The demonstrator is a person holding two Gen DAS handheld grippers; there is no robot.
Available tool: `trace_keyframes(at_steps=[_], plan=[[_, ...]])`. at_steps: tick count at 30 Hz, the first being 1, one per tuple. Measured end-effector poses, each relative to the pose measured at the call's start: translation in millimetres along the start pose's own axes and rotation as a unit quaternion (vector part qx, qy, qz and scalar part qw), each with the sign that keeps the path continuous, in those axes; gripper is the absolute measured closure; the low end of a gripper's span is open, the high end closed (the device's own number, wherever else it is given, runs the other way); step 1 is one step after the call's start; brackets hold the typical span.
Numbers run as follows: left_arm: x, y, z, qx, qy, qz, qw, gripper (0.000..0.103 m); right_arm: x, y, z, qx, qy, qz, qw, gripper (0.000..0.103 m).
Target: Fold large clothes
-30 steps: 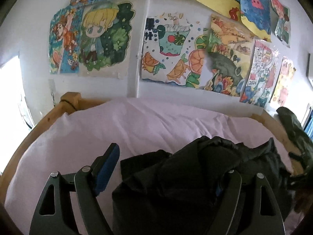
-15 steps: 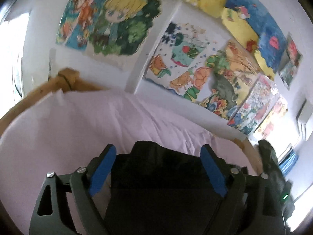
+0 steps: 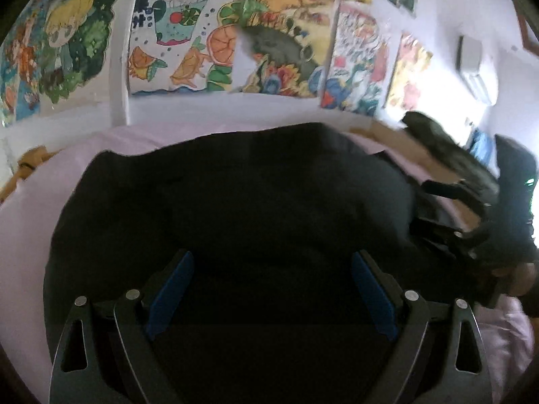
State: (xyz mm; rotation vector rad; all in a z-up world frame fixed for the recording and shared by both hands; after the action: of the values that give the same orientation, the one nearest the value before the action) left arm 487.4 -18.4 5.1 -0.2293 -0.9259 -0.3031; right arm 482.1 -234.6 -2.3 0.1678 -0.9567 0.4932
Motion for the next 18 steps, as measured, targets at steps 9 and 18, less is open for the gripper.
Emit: trace_keyframes(at_steps=[9,18], plan=[[29.9,32.0,-39.5,0.041,0.009,0.040,0.9983,0.007,32.3,-29.8,-64.4,-0.057,0.024,0.022,0.998,0.005],[31.9,79.5,-97.8,0.053,0.082,0.101,0.9901,0.007,18.7,-80.2,-127.3,-0.013,0.093,-0.060,0.994,0.003]])
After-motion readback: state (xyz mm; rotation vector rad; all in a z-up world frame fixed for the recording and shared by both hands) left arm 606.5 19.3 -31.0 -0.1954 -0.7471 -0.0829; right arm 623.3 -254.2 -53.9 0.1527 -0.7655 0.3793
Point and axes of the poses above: each gripper's, at about its wrist camera, not at the fingertips, and z roughly against the way its jaws point, y to its left, x to its top, the point moved 3 cm from there along -z, roughly the way its jaws point, and after that the axes turned 5 degrees about x, right-handed, at the moved point
